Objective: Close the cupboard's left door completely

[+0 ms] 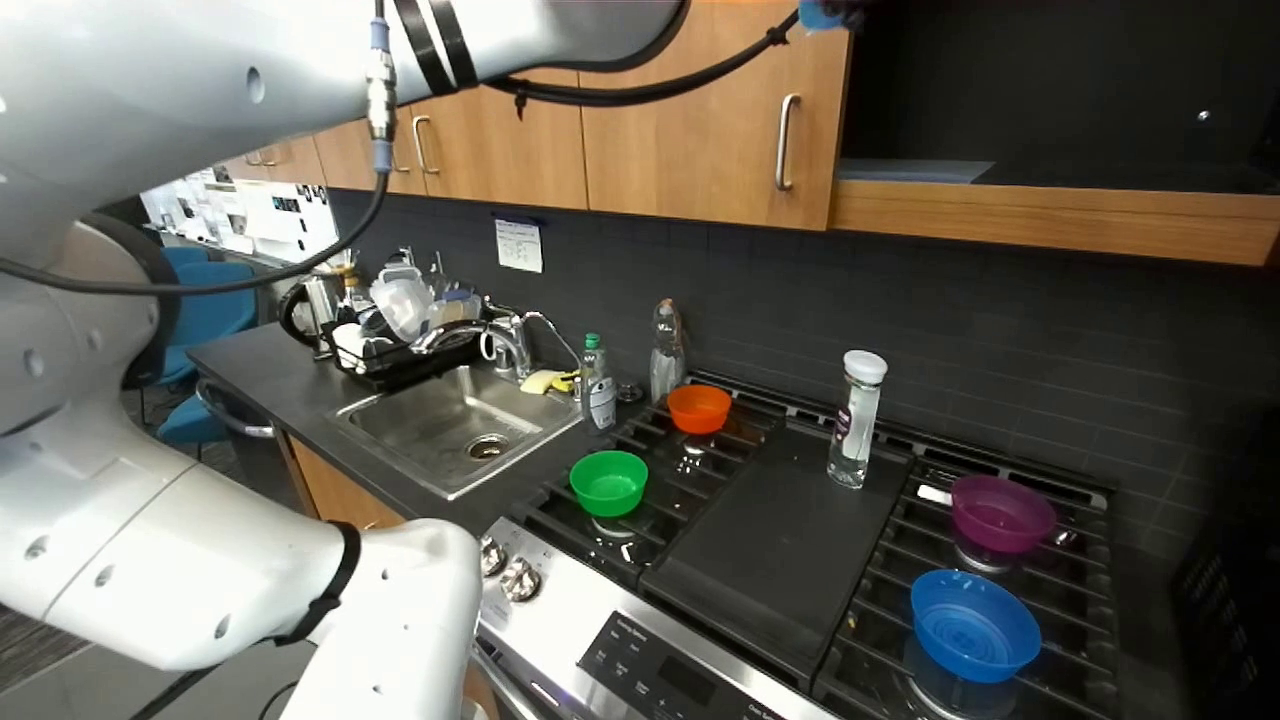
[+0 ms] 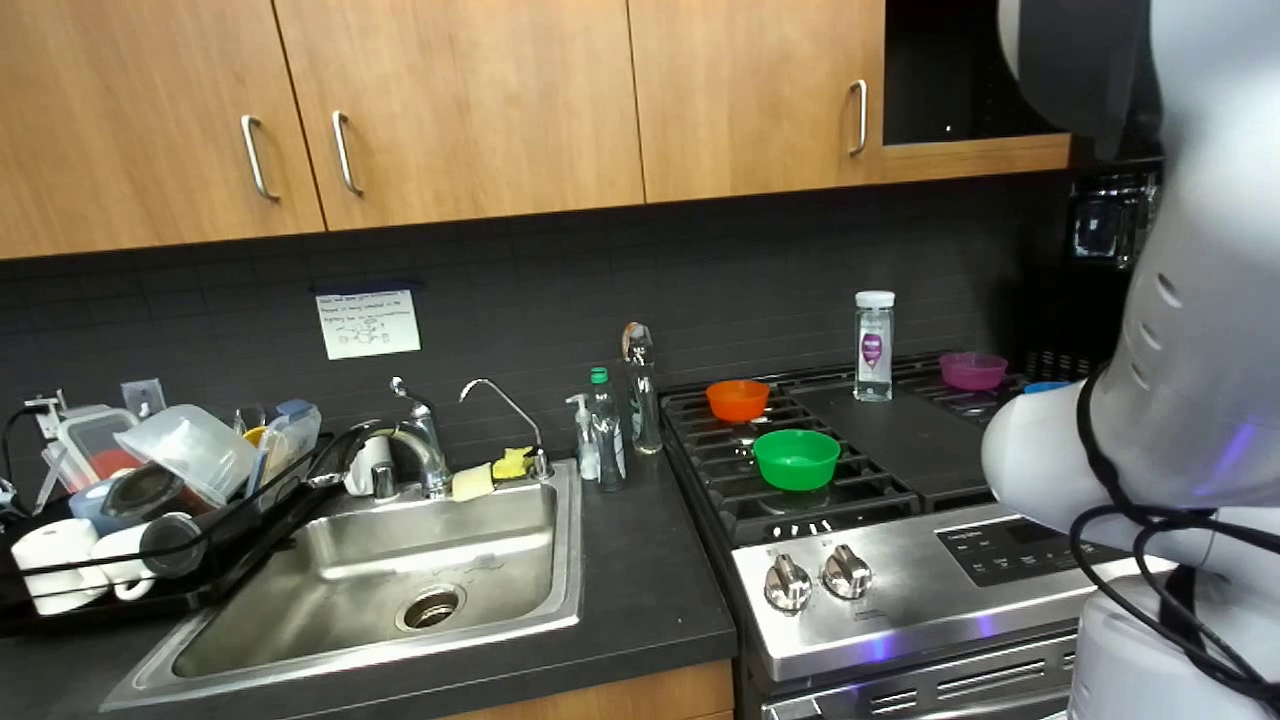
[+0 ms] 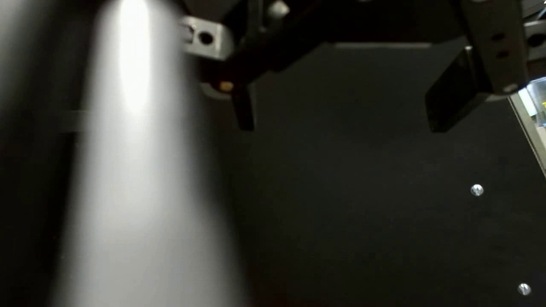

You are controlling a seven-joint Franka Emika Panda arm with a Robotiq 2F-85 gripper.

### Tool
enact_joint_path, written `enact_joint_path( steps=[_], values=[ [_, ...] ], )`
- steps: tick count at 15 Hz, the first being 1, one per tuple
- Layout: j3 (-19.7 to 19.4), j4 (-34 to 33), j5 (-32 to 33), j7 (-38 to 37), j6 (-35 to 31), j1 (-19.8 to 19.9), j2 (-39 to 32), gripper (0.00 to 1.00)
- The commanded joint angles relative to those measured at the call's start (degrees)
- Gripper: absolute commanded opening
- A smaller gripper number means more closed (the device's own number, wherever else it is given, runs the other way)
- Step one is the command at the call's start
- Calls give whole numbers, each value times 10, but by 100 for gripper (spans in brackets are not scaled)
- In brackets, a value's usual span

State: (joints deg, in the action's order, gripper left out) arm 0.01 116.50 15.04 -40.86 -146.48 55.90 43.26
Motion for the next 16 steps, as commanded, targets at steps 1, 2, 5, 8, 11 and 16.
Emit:
enact_joint_path(
  steps=[1, 2, 5, 8, 11, 16],
  values=[
    [-36, -70, -24, 62, 2, -33, -47, 100],
    [-51, -83, -34, 86, 3, -50, -57, 100],
    [-86, -92, -56, 152, -17, -88, -82, 100],
    [-114, -84, -63, 202, -14, -117, -92, 100],
    [-133, -79, -53, 246, -18, -138, -94, 100],
    [-146, -75, -58, 297, -8, -173, -73, 100]
  ],
)
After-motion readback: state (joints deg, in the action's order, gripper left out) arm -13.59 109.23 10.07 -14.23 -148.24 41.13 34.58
